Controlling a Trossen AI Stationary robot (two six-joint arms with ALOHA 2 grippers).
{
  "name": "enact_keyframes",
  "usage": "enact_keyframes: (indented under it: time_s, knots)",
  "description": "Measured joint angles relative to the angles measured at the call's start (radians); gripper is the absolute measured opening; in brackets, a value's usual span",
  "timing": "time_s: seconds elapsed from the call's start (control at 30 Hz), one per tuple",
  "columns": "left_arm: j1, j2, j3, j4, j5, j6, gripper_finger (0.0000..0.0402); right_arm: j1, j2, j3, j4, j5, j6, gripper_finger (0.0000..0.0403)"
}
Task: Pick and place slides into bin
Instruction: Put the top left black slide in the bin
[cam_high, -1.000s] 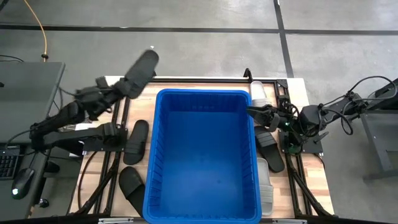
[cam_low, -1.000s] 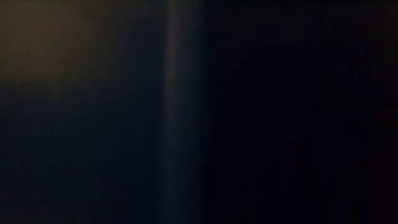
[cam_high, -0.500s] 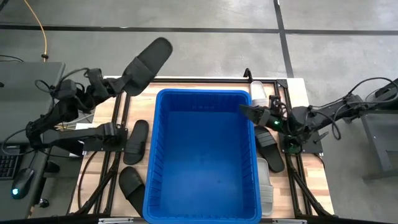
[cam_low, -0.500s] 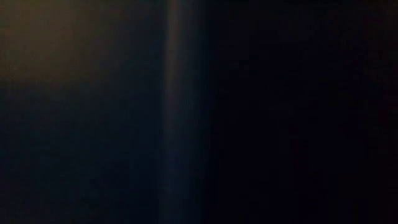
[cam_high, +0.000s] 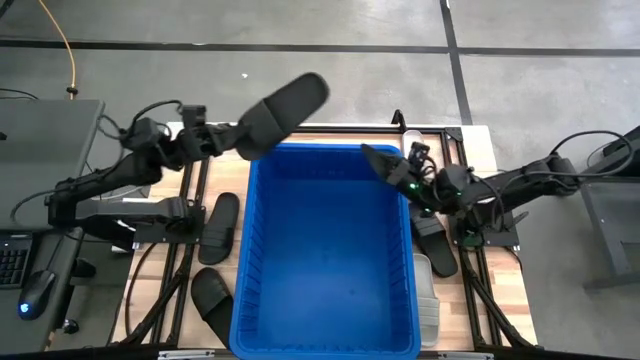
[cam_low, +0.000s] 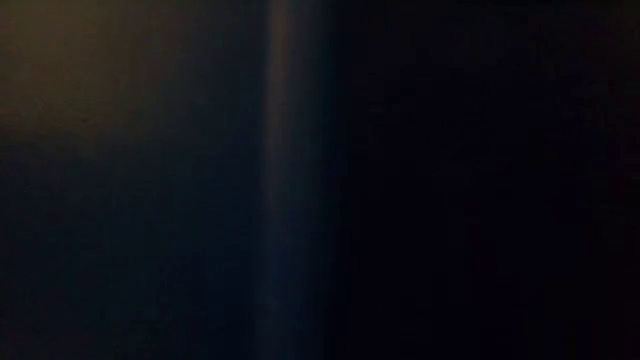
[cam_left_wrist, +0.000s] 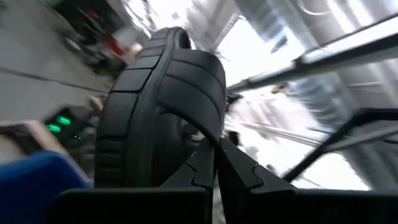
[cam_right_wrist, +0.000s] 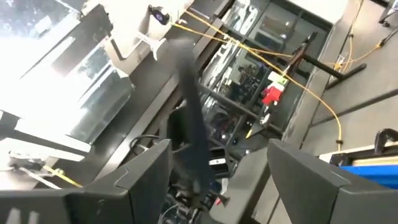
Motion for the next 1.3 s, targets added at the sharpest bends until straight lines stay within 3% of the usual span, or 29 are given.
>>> enact_keyframes:
  time_s: [0.1,0.33,0.5,0.87,1.3]
  knots:
    - [-0.001,0.063,0.000,0.098,0.027,-0.059,0.0000,-0.012,0.063,0.080,-0.021,-0.016,-0.055,0.0254]
    - [0.000,0.119,0.000,0.105,0.026,-0.110,0.0000,-0.012,0.158,0.329,-0.235,-0.008,-0.248,0.0254]
    - [0.000,0.138,0.000,0.158,0.035,-0.123,0.0000,-0.019,0.220,0.453,-0.372,-0.005,-0.230,0.0254]
    - [-0.004,0.136,0.000,0.181,0.080,-0.132,0.0000,-0.082,0.312,0.477,-0.371,-0.095,-0.136,0.0254]
    - [-0.094,0.147,0.001,0.165,0.032,-0.101,0.0000,-0.087,0.326,0.477,-0.304,-0.080,-0.199,0.0251]
